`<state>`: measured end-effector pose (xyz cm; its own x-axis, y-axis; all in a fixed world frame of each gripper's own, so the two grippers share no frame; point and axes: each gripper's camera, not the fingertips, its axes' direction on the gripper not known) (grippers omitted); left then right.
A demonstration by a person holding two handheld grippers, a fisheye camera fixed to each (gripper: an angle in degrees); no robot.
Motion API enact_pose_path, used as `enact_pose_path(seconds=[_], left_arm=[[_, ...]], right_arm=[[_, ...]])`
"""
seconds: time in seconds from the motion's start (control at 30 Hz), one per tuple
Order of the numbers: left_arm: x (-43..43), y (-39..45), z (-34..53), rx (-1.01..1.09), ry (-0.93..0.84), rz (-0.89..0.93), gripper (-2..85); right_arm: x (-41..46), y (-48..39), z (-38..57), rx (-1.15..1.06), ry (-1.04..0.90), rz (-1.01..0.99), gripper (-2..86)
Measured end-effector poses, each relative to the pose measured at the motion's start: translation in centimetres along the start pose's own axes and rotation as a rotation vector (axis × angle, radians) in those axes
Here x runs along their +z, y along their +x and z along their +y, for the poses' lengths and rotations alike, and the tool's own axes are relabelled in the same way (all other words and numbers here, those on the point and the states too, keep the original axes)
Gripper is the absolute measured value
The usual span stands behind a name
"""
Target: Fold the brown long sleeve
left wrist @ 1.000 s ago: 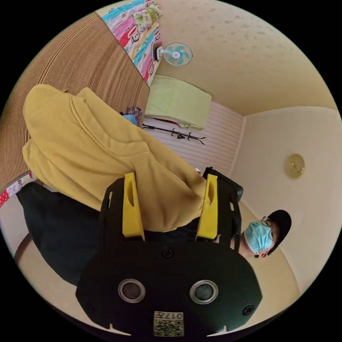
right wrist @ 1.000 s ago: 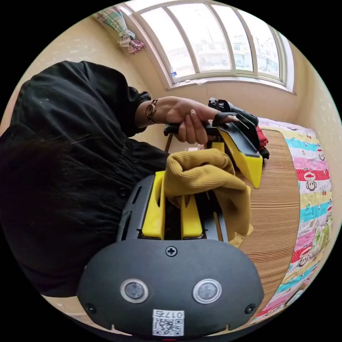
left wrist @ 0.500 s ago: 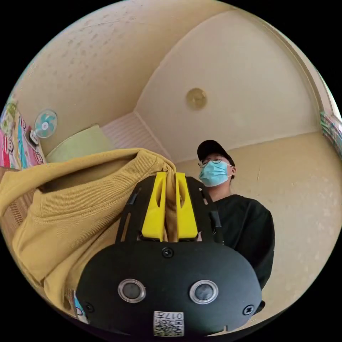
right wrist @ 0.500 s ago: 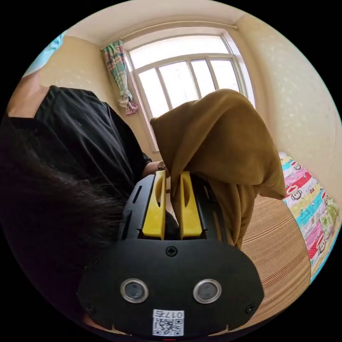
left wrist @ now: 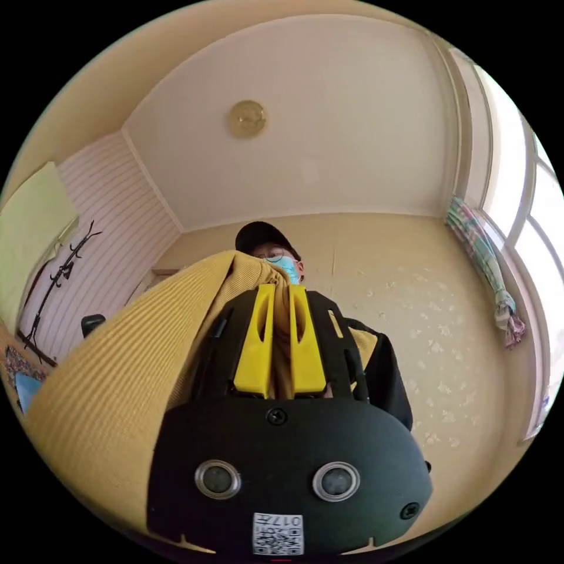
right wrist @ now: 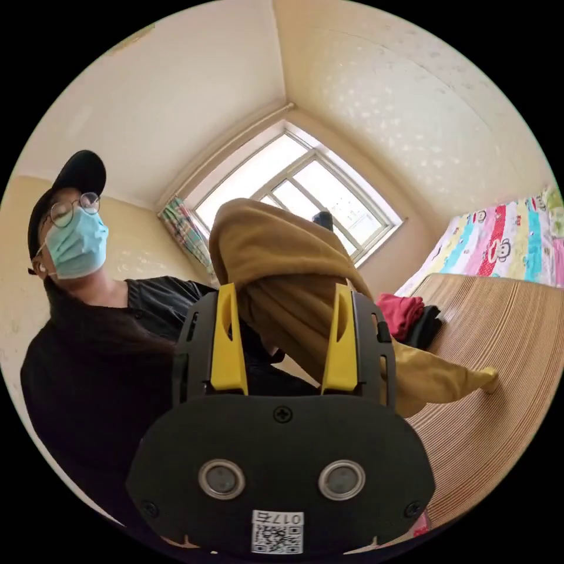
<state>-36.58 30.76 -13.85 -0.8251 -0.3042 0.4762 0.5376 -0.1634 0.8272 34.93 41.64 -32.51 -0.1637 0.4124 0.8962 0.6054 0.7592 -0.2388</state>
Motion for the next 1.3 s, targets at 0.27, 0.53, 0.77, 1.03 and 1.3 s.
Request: enact_pose_path(seconds=[0.27, 0.53, 0.77, 1.03, 1.3], left_arm=[[-4.5, -0.9, 8.4, -0.167, 0.236, -0.281, 4.4], [-7.3, 8.8, 13.3, -0.062, 0.464, -0.607, 4.0], [-3.6, 12.3, 7.7, 0.255, 0.259, -0.461, 3.9], [7.0, 8.4, 0.4, 0.291, -0.203, -0.1, 3.8], [14.7, -0.9, 6.9, 0.091, -0.13, 0.338, 3.9]], right_arm=[[-4.6, 4.6, 2.9, 0.029, 0.329, -0.533, 3.1], [-4.7, -2.0, 2.8, -0.276, 0.078, -0.473, 2.7], [1.8, -0.8, 2.8, 0.094, -0.628, -0.063, 12.0], [-0.4, -1.1, 3.0, 0.173, -0.479, 0.001, 14.8], [2.0, -2.2, 3.7, 0.023, -0.233, 0.041, 18.3]])
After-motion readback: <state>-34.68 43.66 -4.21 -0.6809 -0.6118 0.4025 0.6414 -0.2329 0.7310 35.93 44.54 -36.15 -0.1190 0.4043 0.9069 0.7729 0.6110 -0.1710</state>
